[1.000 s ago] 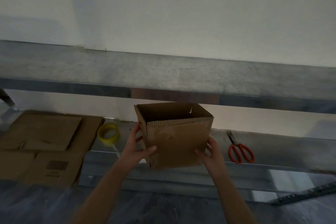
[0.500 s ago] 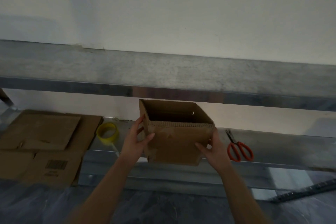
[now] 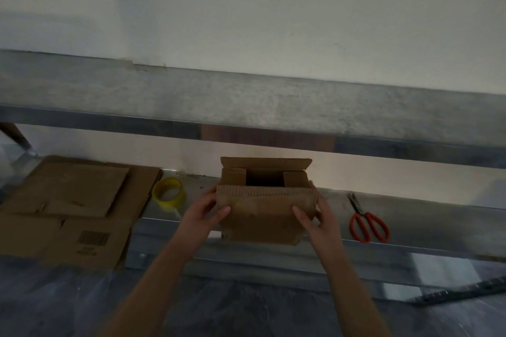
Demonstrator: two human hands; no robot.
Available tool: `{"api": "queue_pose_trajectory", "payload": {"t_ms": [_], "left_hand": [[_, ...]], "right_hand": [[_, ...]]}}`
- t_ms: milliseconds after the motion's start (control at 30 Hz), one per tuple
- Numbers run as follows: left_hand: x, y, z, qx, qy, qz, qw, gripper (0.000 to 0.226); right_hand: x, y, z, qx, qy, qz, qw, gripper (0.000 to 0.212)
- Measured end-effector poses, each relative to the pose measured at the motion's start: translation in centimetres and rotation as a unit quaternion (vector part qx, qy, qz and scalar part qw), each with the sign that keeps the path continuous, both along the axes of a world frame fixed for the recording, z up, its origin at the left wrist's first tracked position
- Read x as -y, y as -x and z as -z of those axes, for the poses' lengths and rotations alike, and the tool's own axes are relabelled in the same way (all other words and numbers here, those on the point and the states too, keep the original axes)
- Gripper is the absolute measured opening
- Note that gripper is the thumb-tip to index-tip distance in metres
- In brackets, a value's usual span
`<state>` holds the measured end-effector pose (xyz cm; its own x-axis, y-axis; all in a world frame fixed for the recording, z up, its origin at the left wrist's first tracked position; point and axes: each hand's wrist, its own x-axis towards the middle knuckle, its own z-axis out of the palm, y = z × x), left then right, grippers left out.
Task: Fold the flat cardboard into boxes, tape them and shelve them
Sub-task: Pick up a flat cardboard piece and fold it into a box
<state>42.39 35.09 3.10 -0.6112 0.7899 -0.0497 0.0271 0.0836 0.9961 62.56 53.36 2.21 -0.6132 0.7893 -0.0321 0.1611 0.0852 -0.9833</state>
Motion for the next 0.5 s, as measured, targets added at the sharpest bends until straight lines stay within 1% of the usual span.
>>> {"api": "queue_pose_trajectory", "payload": {"t_ms": [33,67,100,167,300,367,433,500], "left_hand": [[-0.2,-0.2,-0.2,0.007,0.0,-0.006,1.0,0.03],[-0.5,-0.3,-0.4,0.022,0.0,-0.009,1.0,0.04],[-0.9,-0.3,-0.5,0.037,0.003,-0.012,0.999,0.054],[-1.6,-0.4,-1.0,0.047,0.025,-0.019,0.998,0.078],[-3.4,0.1,-2.3,0.076,0.077,0.012,0.994,0.108],[-3.9,0.9,-2.9,0.078,0.09,0.055,0.991,0.115],[-4.2,1.9,-3.2,0.061,0.105,0.099,0.988,0.114],[-4.3,2.6,-3.5,0.045,0.123,0.119,0.984,0.114]], "right_hand": [[-0.1,-0.1,0.0,-0.017,0.011,0.007,1.0,0.065],[-0.3,-0.1,0.0,-0.028,0.021,0.014,0.999,0.074],[-0.5,-0.1,-0.1,-0.033,0.032,0.019,0.999,0.079],[-1.2,0.0,-0.5,-0.034,0.063,0.025,0.997,0.082],[-3.2,0.2,-1.8,0.021,0.119,0.016,0.993,0.096],[-3.9,0.0,-2.3,0.046,0.122,-0.015,0.991,0.107],[-4.4,-0.3,-2.6,0.072,0.117,-0.044,0.99,0.119],[-5.0,-0.5,-2.9,0.086,0.115,-0.066,0.987,0.123]]}}
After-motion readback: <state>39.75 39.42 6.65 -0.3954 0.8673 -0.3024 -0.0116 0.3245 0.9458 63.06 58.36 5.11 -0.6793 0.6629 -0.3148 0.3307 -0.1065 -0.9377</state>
